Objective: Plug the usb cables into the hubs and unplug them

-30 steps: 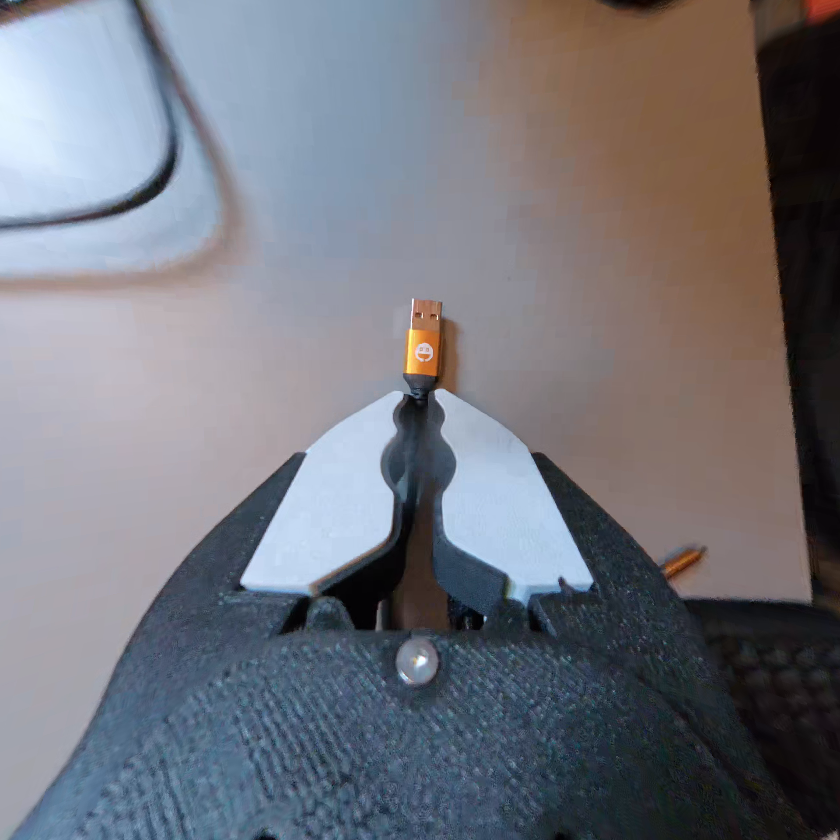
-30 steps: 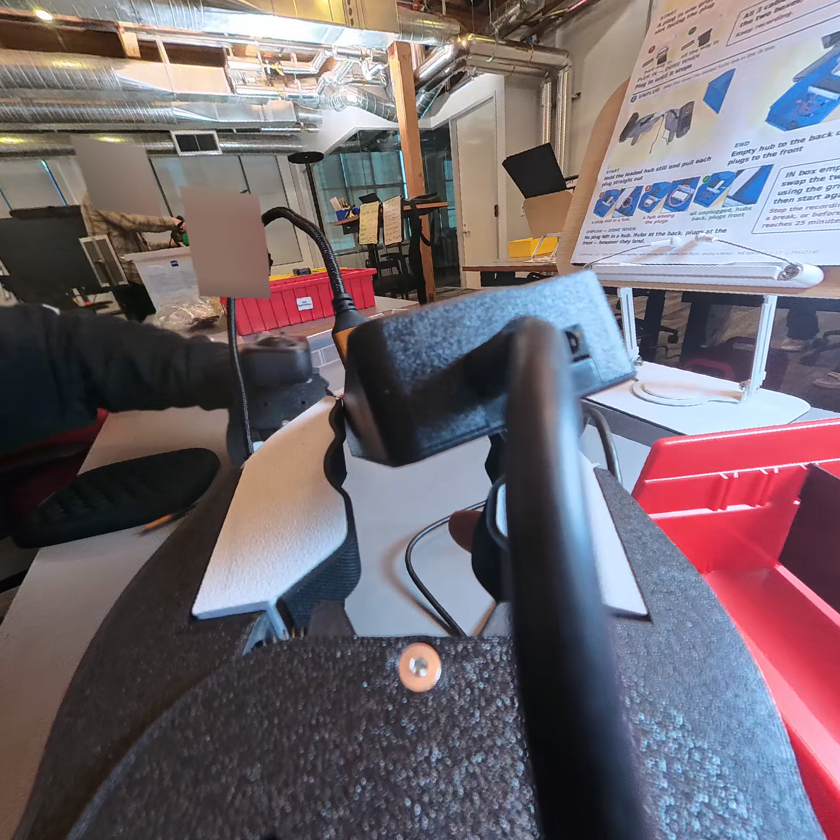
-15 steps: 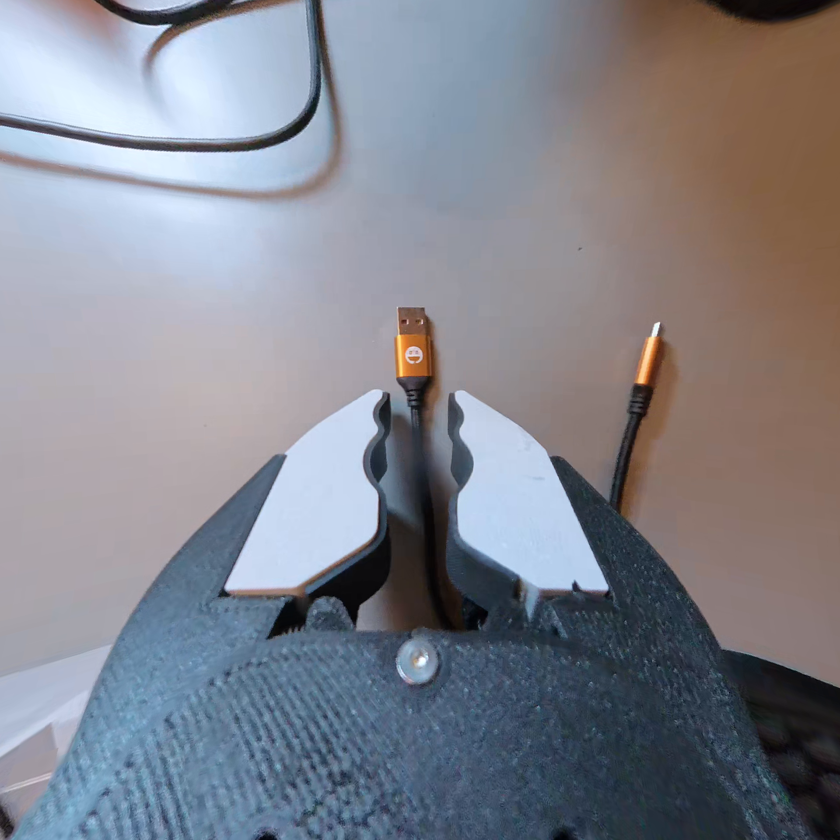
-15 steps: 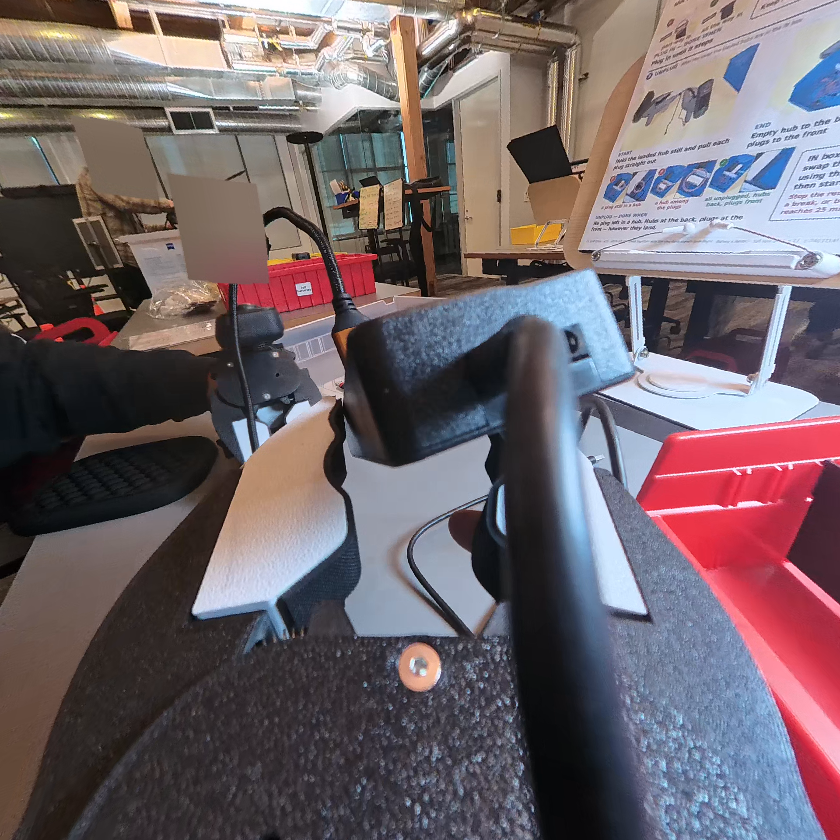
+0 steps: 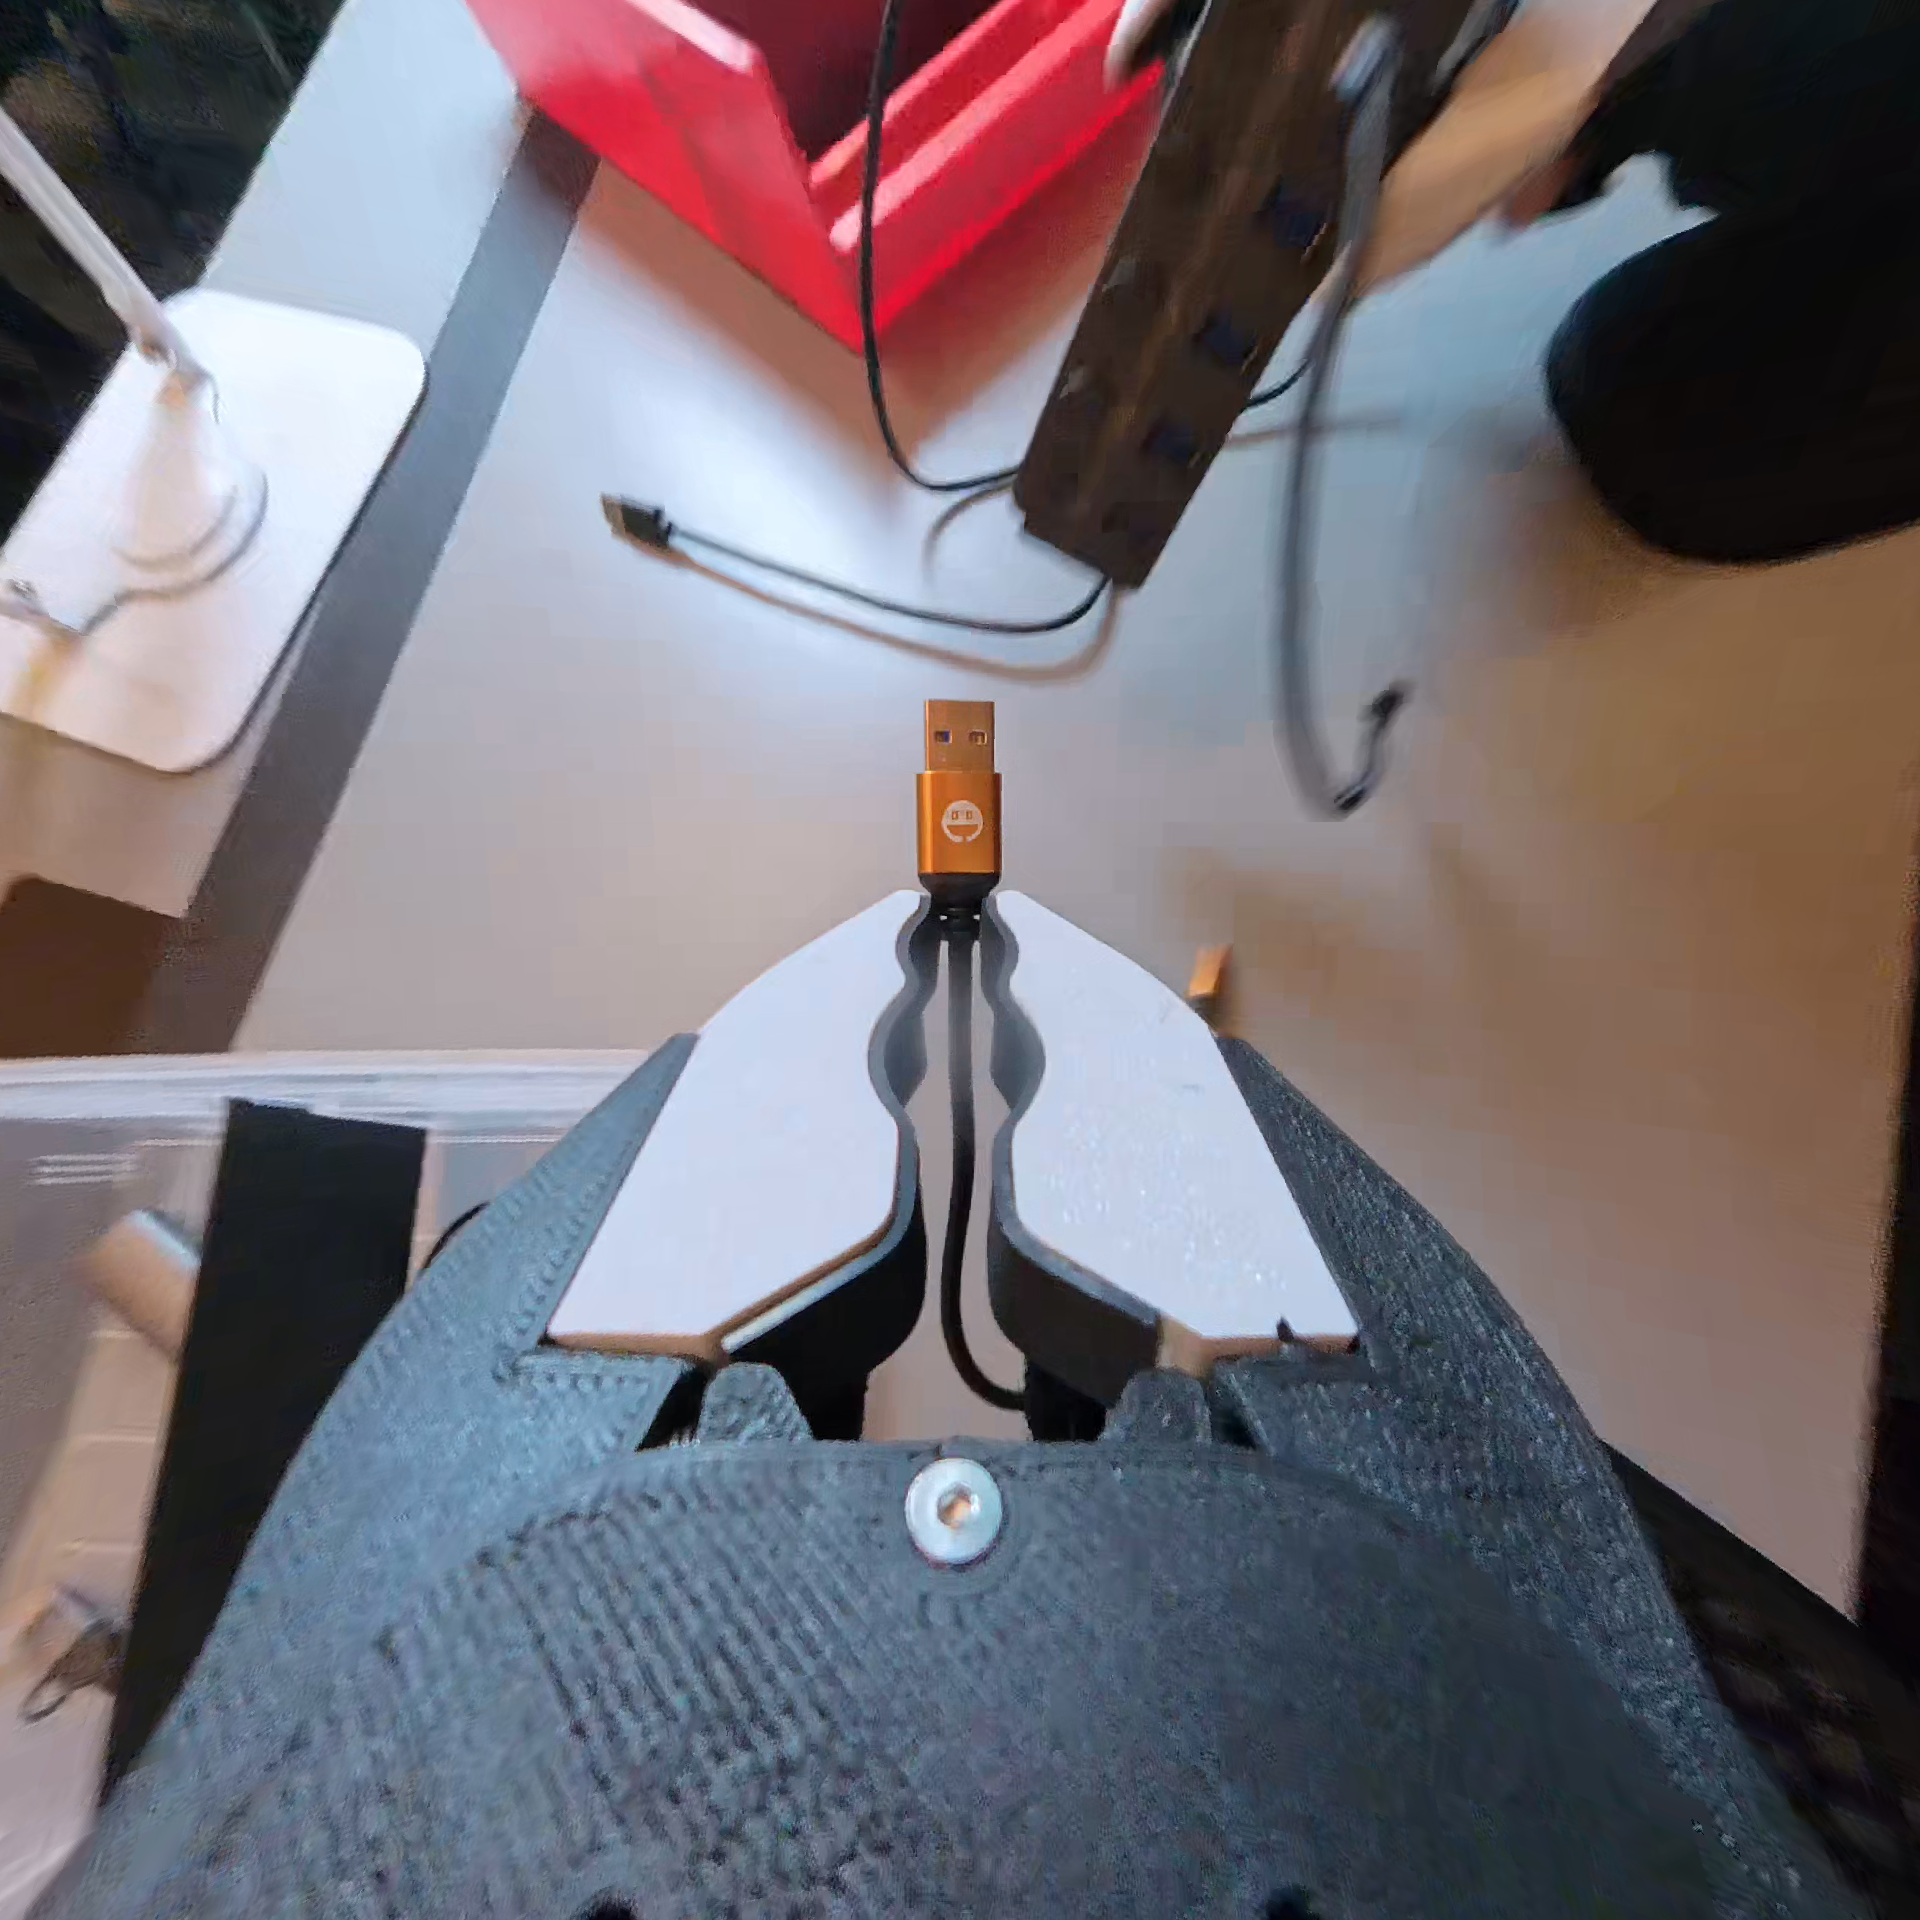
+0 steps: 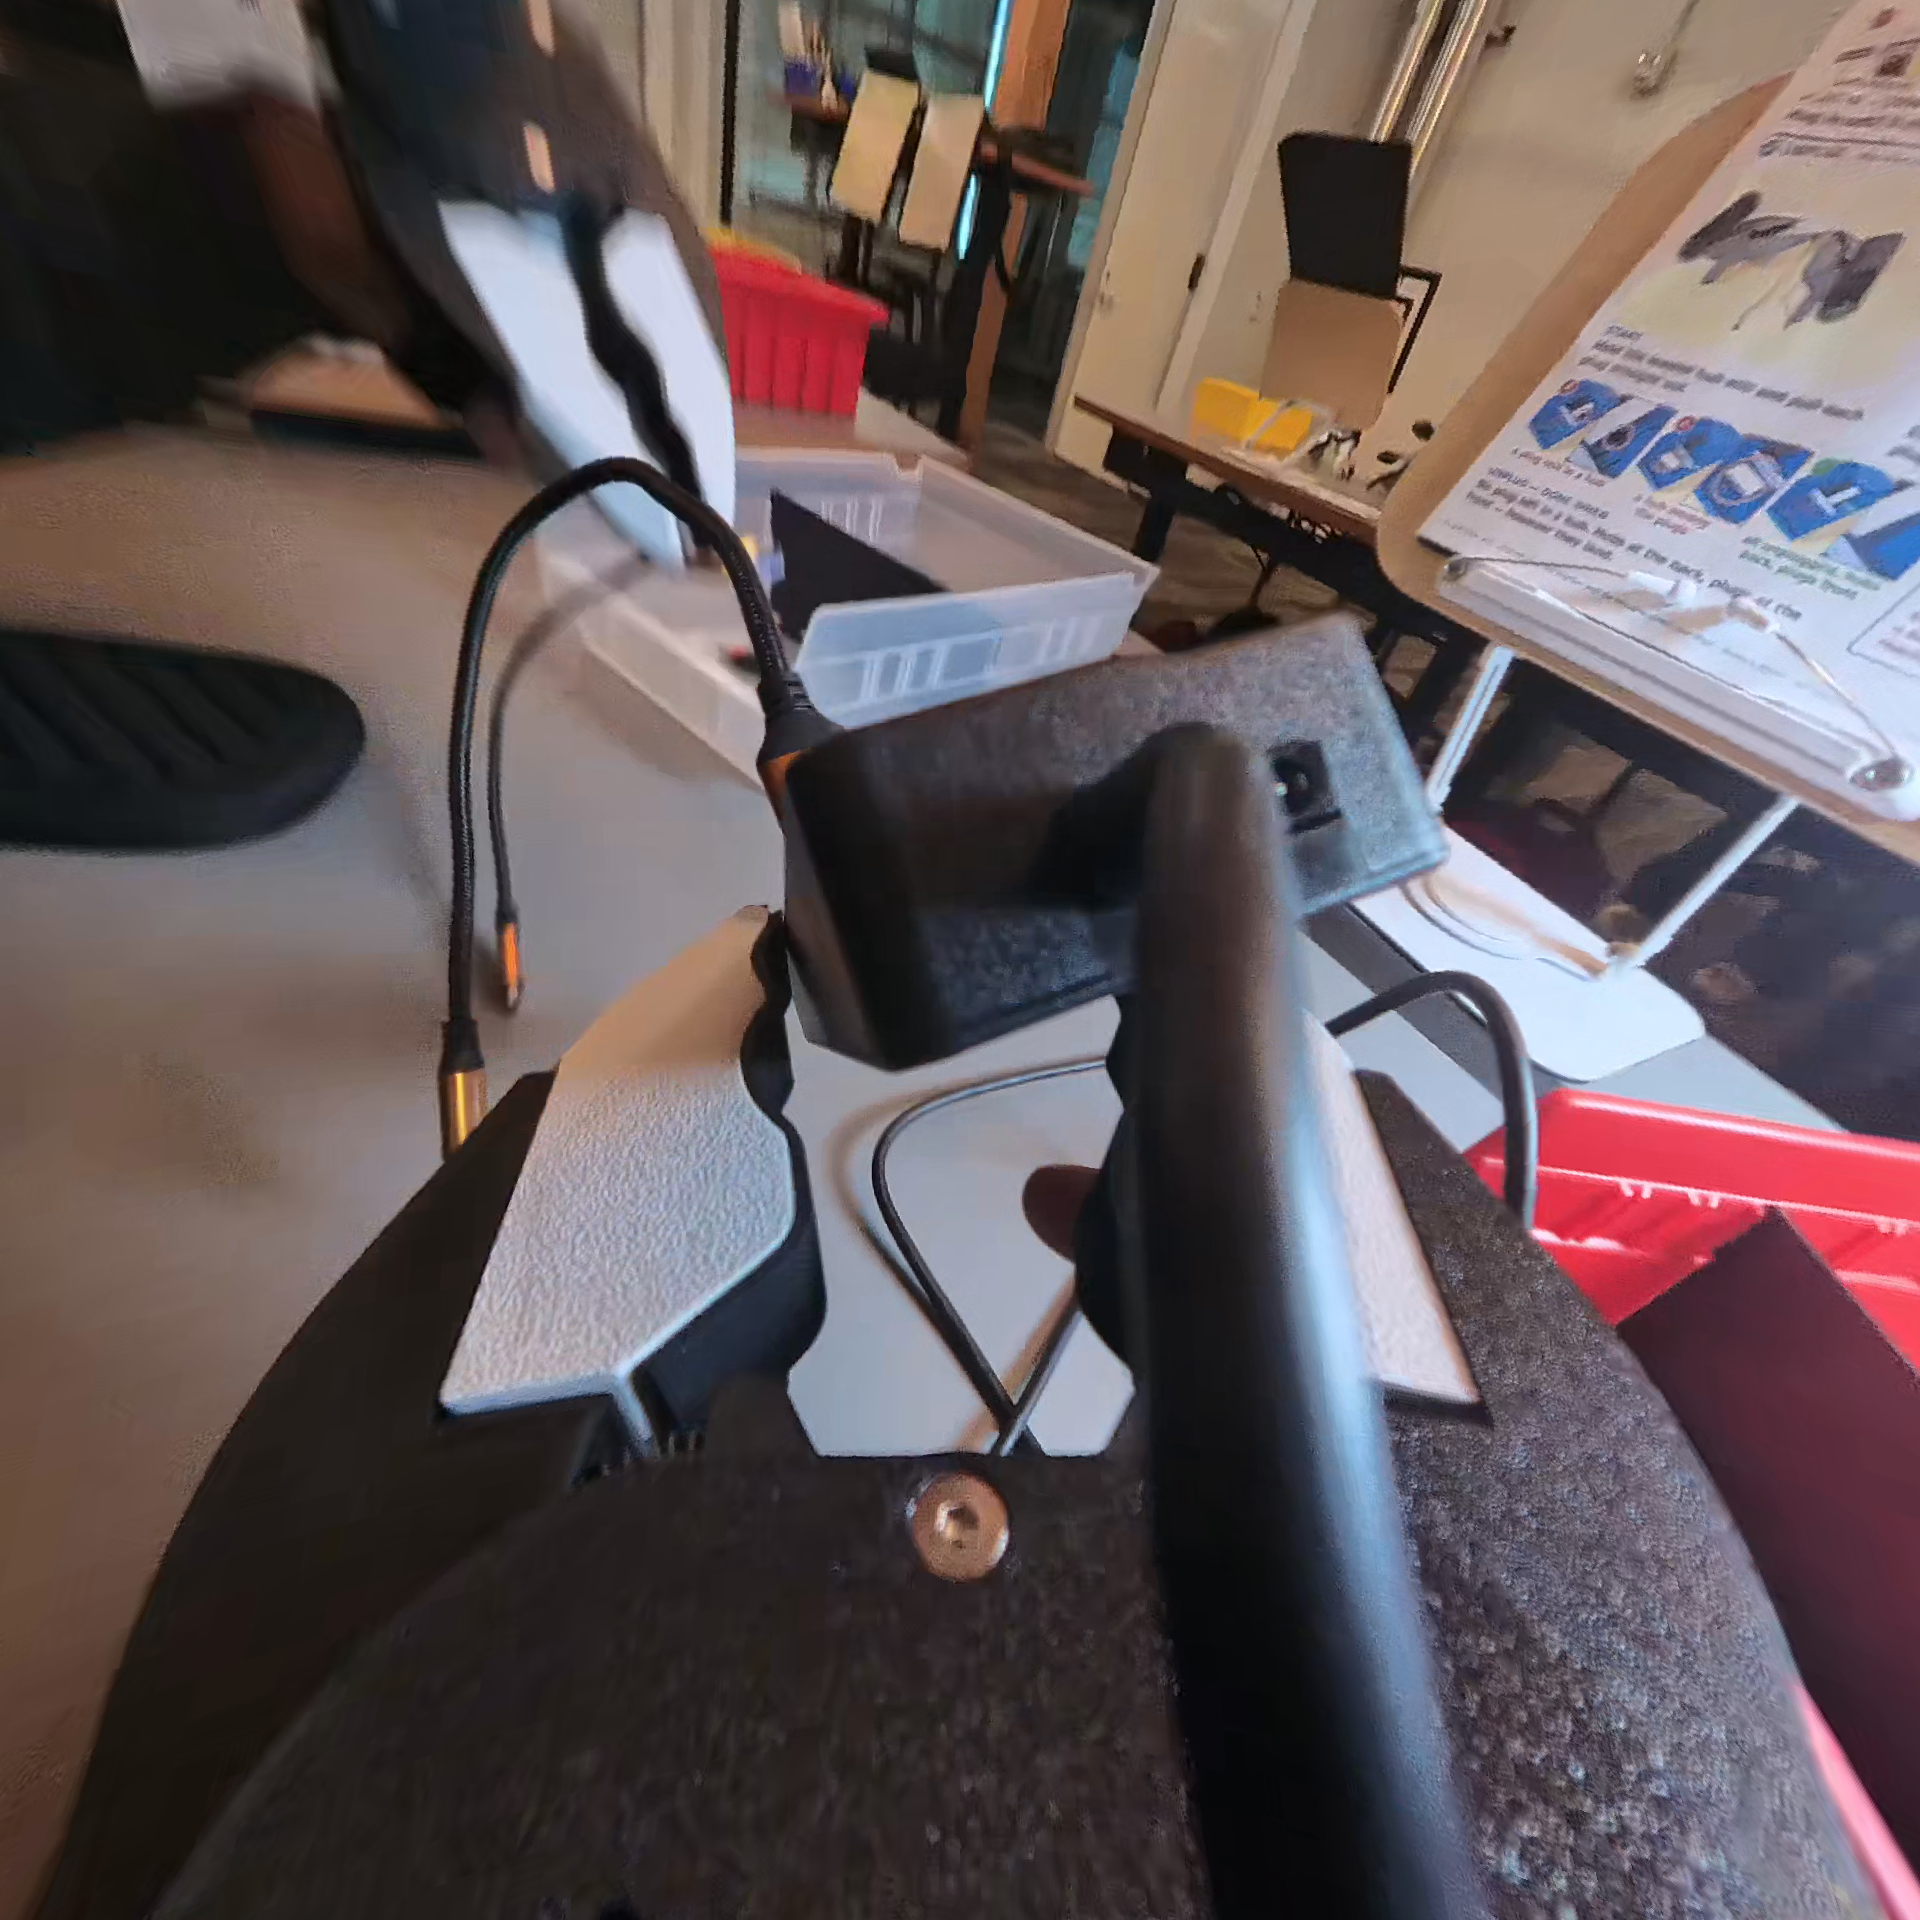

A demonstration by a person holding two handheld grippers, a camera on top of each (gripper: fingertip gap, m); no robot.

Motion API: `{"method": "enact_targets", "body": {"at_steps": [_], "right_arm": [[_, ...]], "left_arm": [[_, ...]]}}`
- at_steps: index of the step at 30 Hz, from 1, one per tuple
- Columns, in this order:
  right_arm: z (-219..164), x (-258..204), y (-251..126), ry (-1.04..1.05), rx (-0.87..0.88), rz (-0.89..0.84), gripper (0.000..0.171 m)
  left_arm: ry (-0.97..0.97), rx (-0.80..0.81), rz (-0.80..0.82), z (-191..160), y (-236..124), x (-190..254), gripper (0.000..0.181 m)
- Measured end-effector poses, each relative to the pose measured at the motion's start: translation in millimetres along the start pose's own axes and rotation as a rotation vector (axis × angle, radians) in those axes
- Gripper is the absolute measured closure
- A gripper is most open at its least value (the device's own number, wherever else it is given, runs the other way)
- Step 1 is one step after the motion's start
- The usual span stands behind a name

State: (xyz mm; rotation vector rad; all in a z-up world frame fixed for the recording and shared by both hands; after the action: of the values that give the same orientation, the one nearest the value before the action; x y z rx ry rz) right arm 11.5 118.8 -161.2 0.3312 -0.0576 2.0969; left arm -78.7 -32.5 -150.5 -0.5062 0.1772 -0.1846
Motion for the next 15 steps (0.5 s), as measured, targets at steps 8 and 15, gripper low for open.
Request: {"method": "enact_targets", "body": {"at_steps": [8, 15], "right_arm": [[-25.5, -31.7, 26.1, -0.231, -0.253, 0.003, 0.111], [-33.2, -40.4, 28.4, -0.266, -0.322, 0.004, 0.111]], "left_arm": [[0.134, -0.251, -0.165, 31.8, 32.2, 69.9, 0.173], [0.275, -0.351, -0.130, 25.2, 70.9, 75.3, 0.174]]}}
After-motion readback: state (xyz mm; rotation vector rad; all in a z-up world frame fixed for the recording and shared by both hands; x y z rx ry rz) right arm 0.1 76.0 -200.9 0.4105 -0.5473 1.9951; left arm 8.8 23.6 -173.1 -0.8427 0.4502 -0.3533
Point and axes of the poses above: each gripper's, where its closed fingertips meet, y out along the fingers, z out of its top, x = y × z across the jaws, the point moved 1 cm from there along -y, back along the fingers, and after that the axes turned 15 degrees about x, right-handed, at the moved point
